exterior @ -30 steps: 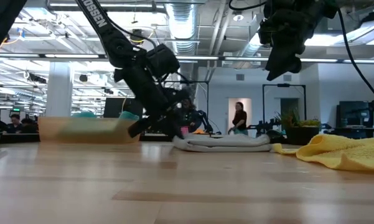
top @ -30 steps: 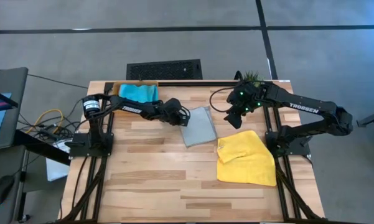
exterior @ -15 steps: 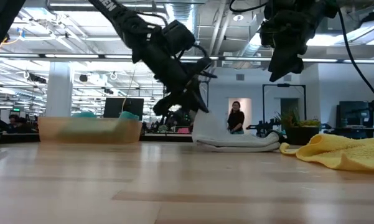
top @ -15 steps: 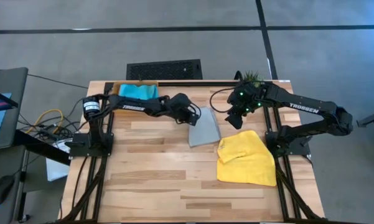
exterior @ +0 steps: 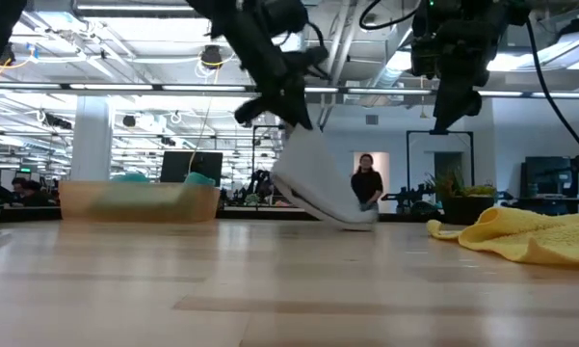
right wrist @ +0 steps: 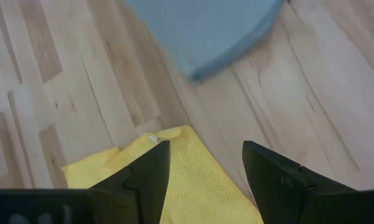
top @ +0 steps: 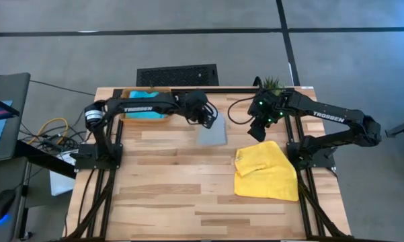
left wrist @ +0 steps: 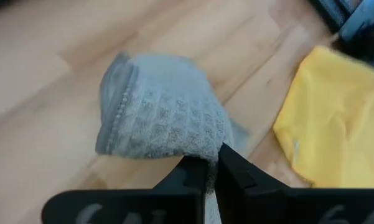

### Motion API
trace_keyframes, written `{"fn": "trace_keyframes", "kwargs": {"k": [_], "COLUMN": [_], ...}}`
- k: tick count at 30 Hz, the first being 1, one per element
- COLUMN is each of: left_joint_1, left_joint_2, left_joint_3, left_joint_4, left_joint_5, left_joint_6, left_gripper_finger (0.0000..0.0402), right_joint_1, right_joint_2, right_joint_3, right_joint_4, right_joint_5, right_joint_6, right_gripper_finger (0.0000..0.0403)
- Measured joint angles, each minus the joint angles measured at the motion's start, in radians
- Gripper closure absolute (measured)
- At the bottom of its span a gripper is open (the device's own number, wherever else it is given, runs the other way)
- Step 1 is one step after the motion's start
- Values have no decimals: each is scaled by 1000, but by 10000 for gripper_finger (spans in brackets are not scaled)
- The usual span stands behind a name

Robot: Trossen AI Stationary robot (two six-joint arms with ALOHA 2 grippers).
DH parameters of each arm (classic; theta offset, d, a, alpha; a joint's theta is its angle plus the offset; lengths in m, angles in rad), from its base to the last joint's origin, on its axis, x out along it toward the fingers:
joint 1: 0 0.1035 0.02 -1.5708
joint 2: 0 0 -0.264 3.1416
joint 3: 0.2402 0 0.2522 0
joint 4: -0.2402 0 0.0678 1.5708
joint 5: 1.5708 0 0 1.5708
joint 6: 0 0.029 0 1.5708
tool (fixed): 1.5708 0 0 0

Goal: Fold microfiber towels
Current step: Put the gray microfiber towel into the orange bin

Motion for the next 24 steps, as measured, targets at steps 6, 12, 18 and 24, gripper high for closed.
{"fn": "trace_keyframes", "kwargs": {"k": [6, 12, 18, 24], "left_joint_1": [23, 70, 140, 269], "left_joint_2": [-94, -207, -348, -435], "left_joint_3": [32, 31, 31, 31], "left_joint_4": [-132, -231, -249, -318], "left_joint_5": [-111, -222, -306, -392], "left_joint_6": [0, -34, -40, -43], "left_gripper_finger": [401, 401, 401, 401], "right_joint_1": [0, 0, 0, 0], "right_joint_2": [0, 0, 0, 0], "right_joint_3": [0, 0, 0, 0], "right_joint_4": [3, 3, 3, 3], "right_joint_5": [2, 2, 3, 3], "right_joint_6": [0, -5, -25, -25], "right_gripper_finger": [178, 178, 178, 178]}}
